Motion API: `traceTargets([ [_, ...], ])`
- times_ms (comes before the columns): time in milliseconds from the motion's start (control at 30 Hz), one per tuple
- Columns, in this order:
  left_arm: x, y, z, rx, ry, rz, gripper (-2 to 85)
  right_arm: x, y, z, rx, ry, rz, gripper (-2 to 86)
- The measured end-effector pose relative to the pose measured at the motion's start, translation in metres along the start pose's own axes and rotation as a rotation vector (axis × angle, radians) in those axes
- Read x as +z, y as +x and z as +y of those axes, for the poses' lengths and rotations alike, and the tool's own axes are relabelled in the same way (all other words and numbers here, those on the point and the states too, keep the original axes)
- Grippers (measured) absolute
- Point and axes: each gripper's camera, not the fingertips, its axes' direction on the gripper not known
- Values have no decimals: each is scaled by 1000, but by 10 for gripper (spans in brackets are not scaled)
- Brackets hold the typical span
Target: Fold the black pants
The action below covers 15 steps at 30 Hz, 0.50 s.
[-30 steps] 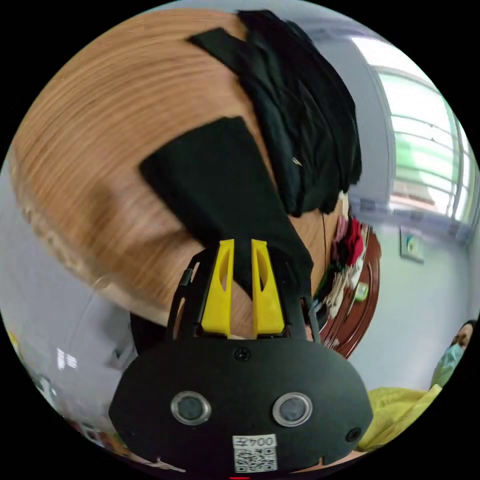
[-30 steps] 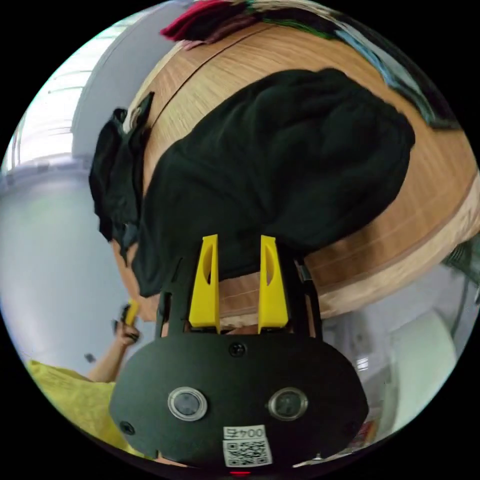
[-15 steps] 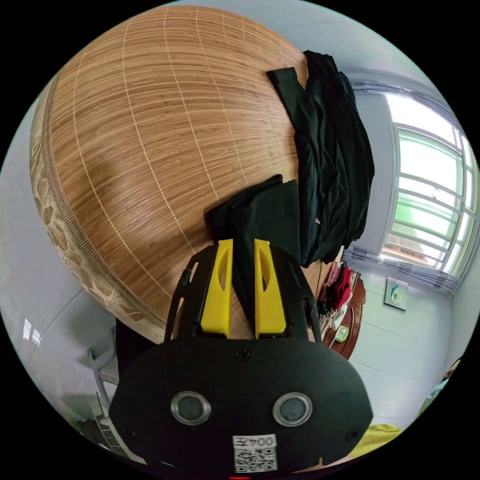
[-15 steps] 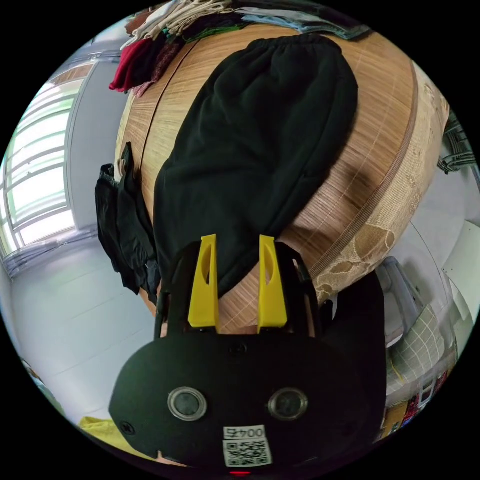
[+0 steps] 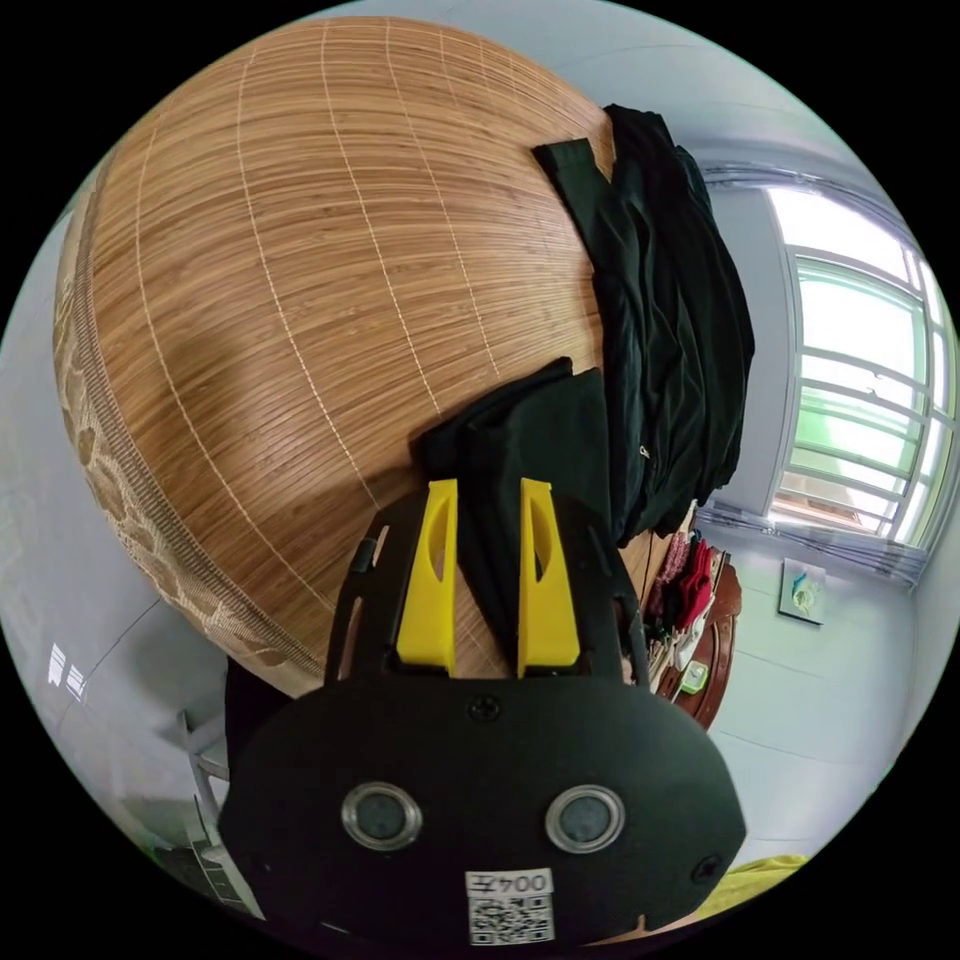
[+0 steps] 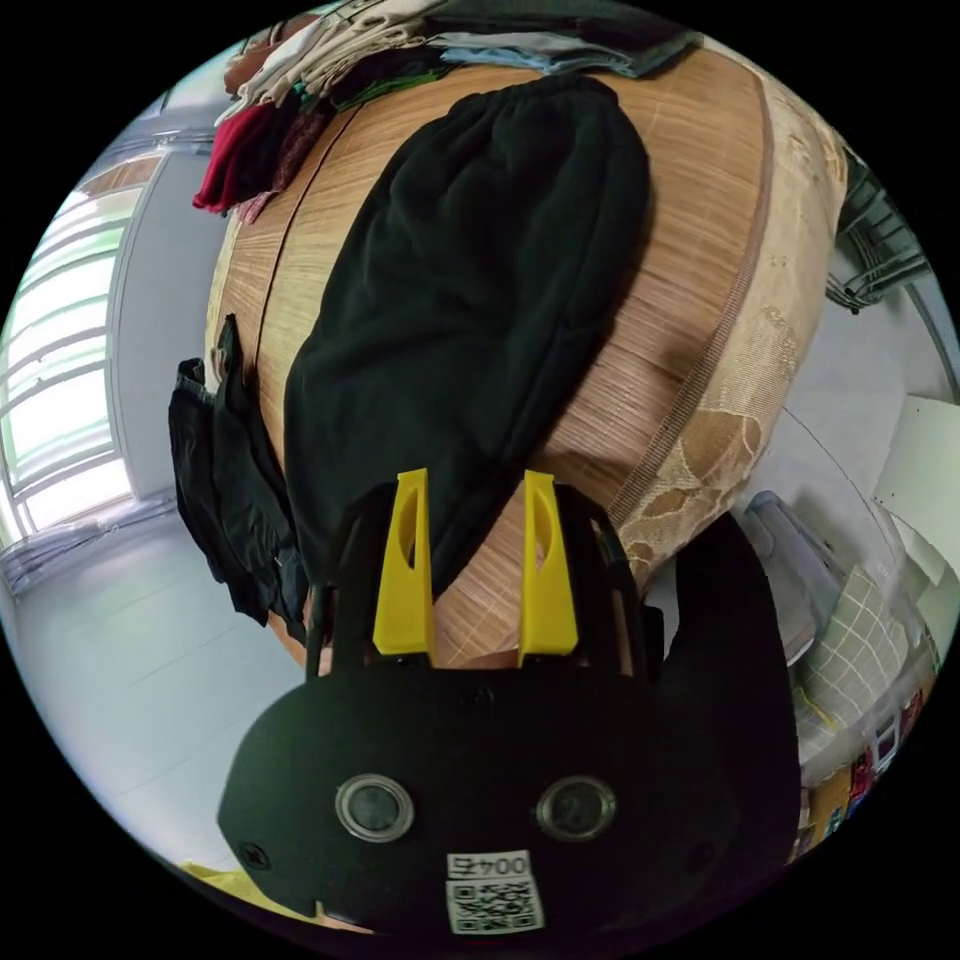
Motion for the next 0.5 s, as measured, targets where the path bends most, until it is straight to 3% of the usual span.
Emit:
traceTargets([
  [200,0,-9,-1,-5,-8,-44,59,5,6,0,48,3,-79,105],
  [333,-15,14,6,113,25,-107,37,1,-8,-2,-15,-2,0,48],
  [500,-46,27,23,232,62,-66,31,-19,-20,13,-89,49,23,42],
])
